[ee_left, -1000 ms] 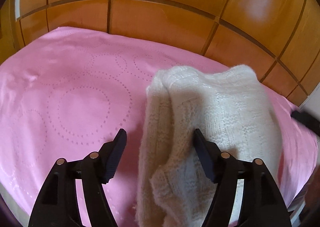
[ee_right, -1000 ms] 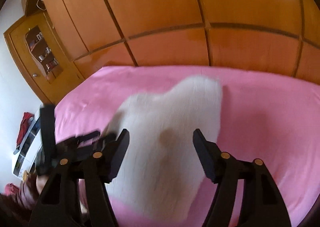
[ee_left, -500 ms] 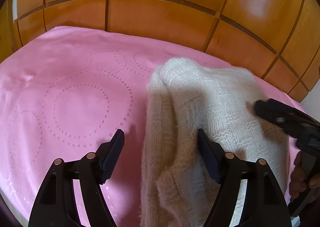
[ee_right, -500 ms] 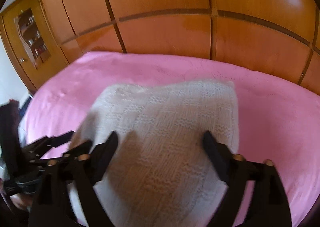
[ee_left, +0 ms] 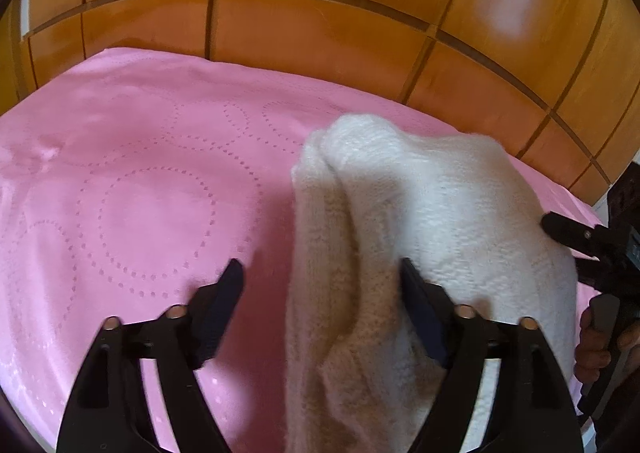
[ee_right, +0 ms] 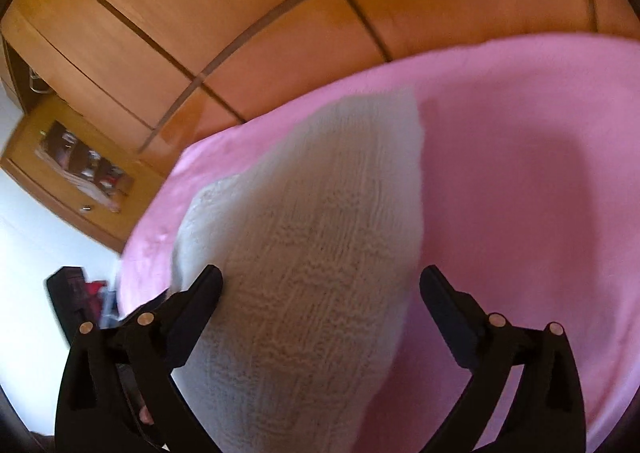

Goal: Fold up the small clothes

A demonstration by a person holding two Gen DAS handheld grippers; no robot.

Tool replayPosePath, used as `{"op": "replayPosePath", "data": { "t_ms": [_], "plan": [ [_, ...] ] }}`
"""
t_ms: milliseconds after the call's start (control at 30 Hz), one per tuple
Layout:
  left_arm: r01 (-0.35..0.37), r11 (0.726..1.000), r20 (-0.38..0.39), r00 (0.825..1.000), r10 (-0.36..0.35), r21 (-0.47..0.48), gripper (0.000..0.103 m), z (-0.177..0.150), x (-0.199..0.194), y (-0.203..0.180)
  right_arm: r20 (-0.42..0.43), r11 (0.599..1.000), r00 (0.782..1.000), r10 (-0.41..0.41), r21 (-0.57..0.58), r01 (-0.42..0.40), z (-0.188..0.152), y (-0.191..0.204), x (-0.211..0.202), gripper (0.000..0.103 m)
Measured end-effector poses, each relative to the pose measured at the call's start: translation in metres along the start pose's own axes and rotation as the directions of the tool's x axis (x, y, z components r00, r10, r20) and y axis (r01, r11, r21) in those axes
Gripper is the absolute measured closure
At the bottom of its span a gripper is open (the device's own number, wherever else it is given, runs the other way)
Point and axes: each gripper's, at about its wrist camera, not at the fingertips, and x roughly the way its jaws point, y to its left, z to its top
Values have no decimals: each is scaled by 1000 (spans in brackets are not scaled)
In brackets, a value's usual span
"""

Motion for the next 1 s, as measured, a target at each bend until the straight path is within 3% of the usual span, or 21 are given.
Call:
{"op": "replayPosePath", "data": {
  "t_ms": [133,233,300,367,400,467,567,733,833,900,1000],
  "plan": [
    [89,994,-18,996,-90,-58,16,-4,8,19,-53,992,992,117,44,-115,-2,-12,16,3],
    [178,979,-16,983,-181,-95,16,-9,14,32,-92,992,988,123,7,-123,-1,-1,29,3],
    [234,966,-7,972,-236,-105,26,-11,16,37,-108,995,990,94,-20,-97,-1,9,37,10],
    [335,933,-11,941,-339,-134,58,-12,17,41,-93,997,993,67,-40,-71,-1,18,35,23],
    [389,907,-10,918,-396,-161,60,-12,18,43,-78,997,995,57,-50,-61,-1,23,31,32],
    [422,891,-4,904,-428,-167,70,-13,16,42,-44,994,998,36,-97,-40,-5,37,13,40],
    [468,867,12,881,-474,-171,73,-12,8,33,5,987,1000,25,-162,-23,-13,53,-12,44],
    [540,837,-24,839,-544,-90,73,-2,3,-24,136,983,991,-9,-178,34,-17,47,-74,46],
    [593,805,-77,802,-592,-6,74,12,8,-89,220,985,974,-56,-146,90,-15,23,-120,46],
    [628,777,-114,776,-620,52,74,22,13,-135,284,986,953,-106,-94,138,-15,-6,-158,46],
    [648,748,-176,761,-625,143,74,30,26,-206,344,979,920,-190,-3,203,-18,-48,-200,46]
  ]
}}
